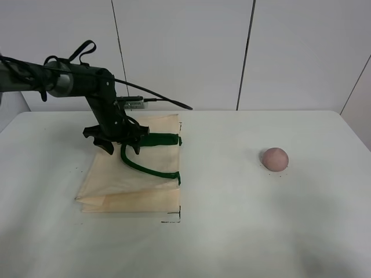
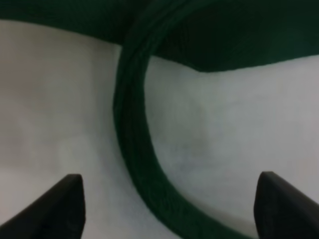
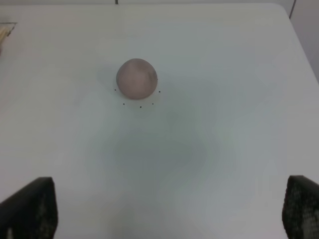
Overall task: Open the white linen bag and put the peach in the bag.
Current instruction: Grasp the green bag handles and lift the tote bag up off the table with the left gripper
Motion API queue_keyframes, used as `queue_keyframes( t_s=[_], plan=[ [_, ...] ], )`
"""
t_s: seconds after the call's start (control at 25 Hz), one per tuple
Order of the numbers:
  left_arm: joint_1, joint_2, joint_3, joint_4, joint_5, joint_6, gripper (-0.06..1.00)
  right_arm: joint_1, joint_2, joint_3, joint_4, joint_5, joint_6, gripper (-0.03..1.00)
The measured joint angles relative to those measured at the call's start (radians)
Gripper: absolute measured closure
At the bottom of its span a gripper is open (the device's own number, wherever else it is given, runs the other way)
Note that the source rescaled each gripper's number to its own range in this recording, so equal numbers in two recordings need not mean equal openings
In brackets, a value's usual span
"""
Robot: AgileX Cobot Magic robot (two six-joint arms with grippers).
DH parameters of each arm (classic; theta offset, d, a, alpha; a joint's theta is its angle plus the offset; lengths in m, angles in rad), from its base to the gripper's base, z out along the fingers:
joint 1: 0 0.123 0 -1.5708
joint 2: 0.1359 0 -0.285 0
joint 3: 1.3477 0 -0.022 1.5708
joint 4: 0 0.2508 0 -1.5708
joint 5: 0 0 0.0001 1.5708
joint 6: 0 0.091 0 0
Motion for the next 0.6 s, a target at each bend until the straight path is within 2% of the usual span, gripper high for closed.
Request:
queue_keyframes(
  t_s=[0.36, 0.6],
  plan=[
    [0.0, 0.068, 0.0, 0.001, -0.036, -0.012, -0.03, 0.0, 0.0, 0.0, 0.0, 0.0, 0.0, -0.03],
    [0.0, 0.072, 0.0, 0.003, -0.04, -0.017, 0.27, 0.0, 0.0, 0.0, 0.0, 0.0, 0.0, -0.03]
  ],
)
